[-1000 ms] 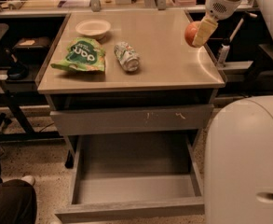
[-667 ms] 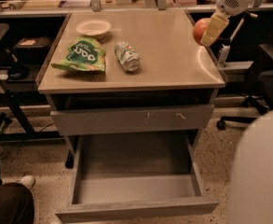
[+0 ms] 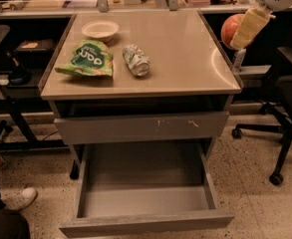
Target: Place apple into middle drawer
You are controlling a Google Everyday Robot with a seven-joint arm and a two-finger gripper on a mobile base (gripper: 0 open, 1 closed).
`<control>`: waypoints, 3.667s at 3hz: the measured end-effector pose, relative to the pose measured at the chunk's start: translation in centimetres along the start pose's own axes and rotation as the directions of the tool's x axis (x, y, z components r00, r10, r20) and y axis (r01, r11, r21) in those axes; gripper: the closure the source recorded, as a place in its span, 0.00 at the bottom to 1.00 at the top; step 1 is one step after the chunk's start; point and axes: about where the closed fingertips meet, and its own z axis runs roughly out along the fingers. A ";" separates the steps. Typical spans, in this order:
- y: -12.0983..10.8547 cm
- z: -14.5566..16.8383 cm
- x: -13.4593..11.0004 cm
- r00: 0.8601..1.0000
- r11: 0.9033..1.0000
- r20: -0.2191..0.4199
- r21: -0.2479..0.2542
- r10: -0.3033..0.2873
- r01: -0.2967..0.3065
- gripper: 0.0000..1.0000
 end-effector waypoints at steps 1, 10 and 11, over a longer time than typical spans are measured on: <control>1.3 0.3 0.5 1.000 1.000 -0.011 -0.012 0.003 -0.003 1.00; 26.3 21.8 9.1 0.921 0.843 -0.222 -0.375 0.321 -0.385 1.00; 31.4 24.5 9.4 0.890 0.769 -0.283 -0.451 0.359 -0.453 1.00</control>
Offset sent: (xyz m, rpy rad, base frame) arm -0.1005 0.0363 -0.1201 0.0956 0.2610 -0.0521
